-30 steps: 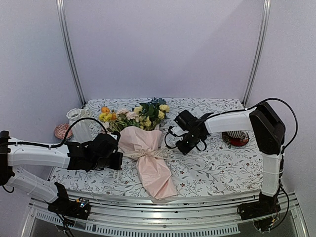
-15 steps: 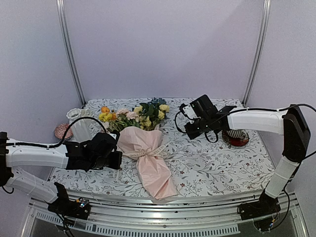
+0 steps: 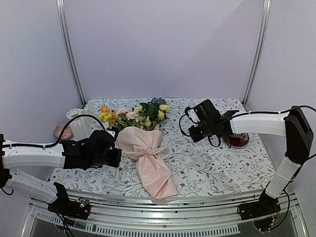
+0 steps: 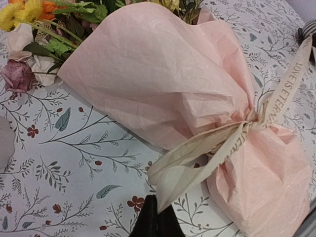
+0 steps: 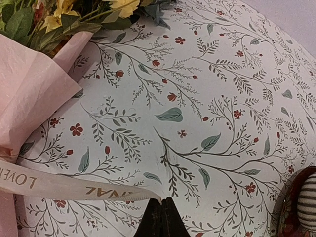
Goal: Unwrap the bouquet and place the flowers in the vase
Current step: Untie the ribbon from the tied bouquet.
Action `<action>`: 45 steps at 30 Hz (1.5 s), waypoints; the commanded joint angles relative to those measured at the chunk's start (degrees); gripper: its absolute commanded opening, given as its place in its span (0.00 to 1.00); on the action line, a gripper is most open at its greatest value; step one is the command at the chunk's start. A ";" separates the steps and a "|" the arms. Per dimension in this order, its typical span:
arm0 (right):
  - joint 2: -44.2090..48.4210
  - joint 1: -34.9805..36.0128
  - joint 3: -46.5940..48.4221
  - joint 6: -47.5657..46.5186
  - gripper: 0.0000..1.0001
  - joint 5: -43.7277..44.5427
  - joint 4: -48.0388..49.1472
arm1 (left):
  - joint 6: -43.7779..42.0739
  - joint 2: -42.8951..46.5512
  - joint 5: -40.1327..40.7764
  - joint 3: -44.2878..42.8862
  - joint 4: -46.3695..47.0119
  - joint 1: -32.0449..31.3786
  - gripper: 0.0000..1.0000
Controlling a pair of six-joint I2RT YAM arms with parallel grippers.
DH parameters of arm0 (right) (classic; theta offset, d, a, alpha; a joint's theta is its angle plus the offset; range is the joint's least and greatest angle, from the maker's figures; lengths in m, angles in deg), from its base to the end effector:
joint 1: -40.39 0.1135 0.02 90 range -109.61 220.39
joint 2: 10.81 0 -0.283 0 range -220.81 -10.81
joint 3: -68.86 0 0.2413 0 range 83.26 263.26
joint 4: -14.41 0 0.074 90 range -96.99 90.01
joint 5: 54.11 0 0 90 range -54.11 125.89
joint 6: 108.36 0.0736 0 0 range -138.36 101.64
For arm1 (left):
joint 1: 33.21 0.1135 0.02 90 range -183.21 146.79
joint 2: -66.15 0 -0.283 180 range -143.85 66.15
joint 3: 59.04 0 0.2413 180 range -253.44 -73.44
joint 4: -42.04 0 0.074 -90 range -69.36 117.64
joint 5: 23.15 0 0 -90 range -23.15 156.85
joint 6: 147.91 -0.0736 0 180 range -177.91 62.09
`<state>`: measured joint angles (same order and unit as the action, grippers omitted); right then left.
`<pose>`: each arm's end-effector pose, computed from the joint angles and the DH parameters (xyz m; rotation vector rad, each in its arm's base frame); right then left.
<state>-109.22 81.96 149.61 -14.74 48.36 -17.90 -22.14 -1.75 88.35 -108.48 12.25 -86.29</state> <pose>0.2987 0.2437 0.2086 -0.6945 2.3156 0.0944 0.1641 -0.1735 0.1930 0.1857 2.3518 -0.3091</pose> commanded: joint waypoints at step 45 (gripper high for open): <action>14.45 -7.41 -8.66 6.35 0.02 4.31 8.20 | -1.29 12.76 2.12 -3.79 -4.25 0.79 0.00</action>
<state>-97.13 75.51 142.05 -9.10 50.78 -11.21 -22.77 9.29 89.31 -110.47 9.19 -86.27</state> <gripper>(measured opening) 0.026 0.006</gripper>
